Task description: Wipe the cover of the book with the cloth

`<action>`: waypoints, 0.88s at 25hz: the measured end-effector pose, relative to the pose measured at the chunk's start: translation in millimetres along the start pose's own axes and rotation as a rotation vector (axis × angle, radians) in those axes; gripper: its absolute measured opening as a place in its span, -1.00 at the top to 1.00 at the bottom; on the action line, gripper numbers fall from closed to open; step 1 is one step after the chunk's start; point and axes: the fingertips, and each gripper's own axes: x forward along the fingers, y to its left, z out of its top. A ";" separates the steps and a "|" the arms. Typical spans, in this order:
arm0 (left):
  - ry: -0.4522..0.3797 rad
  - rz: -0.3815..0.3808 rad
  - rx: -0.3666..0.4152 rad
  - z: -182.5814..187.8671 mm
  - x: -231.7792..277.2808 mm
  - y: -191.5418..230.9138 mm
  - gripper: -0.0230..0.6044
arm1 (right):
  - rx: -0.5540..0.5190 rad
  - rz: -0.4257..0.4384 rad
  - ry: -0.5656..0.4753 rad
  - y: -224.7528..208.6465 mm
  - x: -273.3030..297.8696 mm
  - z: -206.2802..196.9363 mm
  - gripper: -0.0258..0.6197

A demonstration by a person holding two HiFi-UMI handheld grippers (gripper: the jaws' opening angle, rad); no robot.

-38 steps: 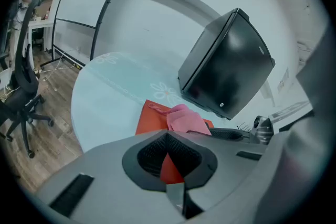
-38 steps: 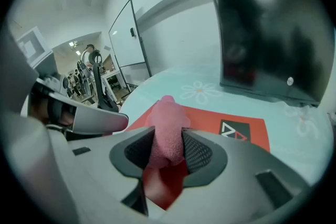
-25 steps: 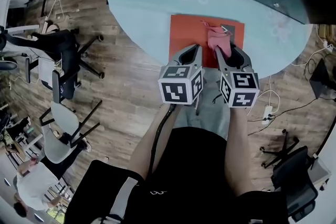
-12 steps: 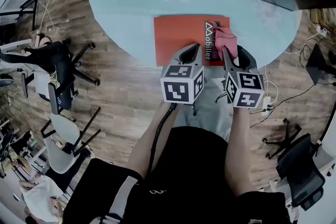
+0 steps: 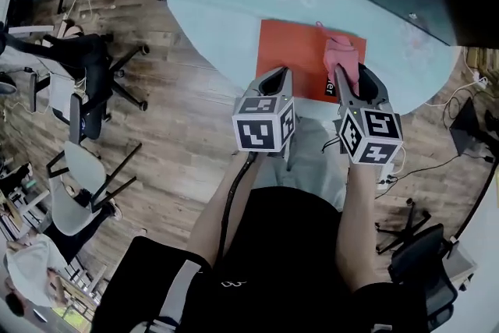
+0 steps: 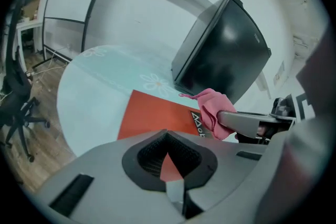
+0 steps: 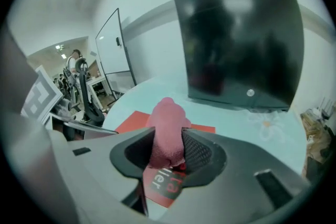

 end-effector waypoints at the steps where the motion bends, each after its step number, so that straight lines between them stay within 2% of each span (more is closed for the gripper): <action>1: -0.011 0.022 -0.020 0.0 -5.1 9.6 0.89 | -0.011 0.029 0.001 10.8 4.9 2.1 0.45; 7: -0.093 0.117 -0.128 5.4 -39.1 67.1 0.89 | -0.065 0.192 0.025 87.6 32.9 3.7 0.45; 13: -0.109 0.163 -0.202 -9.0 -57.6 96.8 0.89 | -0.114 0.299 0.071 141.7 46.3 -14.3 0.45; 17: -0.101 0.174 -0.219 -19.6 -66.1 104.1 0.89 | -0.111 0.331 0.104 160.3 46.2 -33.6 0.45; 22: -0.086 0.152 -0.219 -27.4 -65.7 96.4 0.89 | -0.091 0.326 0.106 158.7 40.6 -41.7 0.45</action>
